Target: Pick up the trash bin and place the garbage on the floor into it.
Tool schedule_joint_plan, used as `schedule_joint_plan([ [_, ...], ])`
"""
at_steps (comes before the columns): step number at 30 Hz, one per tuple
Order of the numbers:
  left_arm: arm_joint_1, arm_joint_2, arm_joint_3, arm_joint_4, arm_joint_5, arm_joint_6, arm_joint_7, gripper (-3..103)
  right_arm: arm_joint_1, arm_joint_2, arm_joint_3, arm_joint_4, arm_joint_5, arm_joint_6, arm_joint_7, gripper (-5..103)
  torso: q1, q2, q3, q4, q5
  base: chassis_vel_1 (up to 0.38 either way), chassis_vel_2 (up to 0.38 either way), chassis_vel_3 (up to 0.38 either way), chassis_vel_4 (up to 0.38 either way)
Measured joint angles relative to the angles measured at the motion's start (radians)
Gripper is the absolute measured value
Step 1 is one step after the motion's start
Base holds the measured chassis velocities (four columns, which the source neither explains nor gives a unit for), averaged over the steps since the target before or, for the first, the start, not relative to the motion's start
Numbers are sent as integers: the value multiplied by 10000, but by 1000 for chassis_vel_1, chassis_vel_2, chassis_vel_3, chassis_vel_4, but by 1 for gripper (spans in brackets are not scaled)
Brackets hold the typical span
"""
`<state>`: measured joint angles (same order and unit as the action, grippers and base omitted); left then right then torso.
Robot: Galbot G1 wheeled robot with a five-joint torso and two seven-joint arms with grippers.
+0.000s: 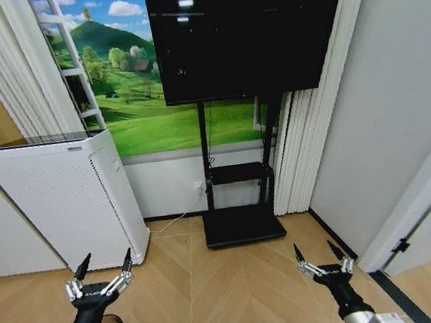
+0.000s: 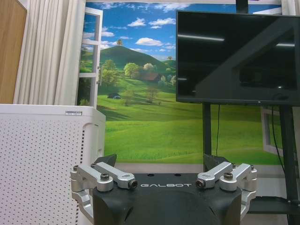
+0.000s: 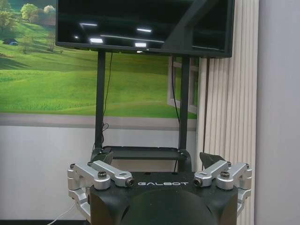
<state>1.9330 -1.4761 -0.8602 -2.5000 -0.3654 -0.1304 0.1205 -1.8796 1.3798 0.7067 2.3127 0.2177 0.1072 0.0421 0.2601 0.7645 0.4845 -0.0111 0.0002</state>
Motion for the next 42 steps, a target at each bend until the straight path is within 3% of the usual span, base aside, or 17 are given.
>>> schedule_joint_plan([
  [21, 0, 1, -6, 2, 0, 0, -11, 100, -1, 2, -4, 3, 0, 0, -3, 100, -1, -2, -2, -1, -5, 219, 212, -230, -217],
  [42, 0, 0, 0, 0, -1, -1, -4, 100, -1, 0, 0, 1, 0, -1, 0, 100, -1, -3, -1, -1, -3, -10, -17, 13, 4],
])
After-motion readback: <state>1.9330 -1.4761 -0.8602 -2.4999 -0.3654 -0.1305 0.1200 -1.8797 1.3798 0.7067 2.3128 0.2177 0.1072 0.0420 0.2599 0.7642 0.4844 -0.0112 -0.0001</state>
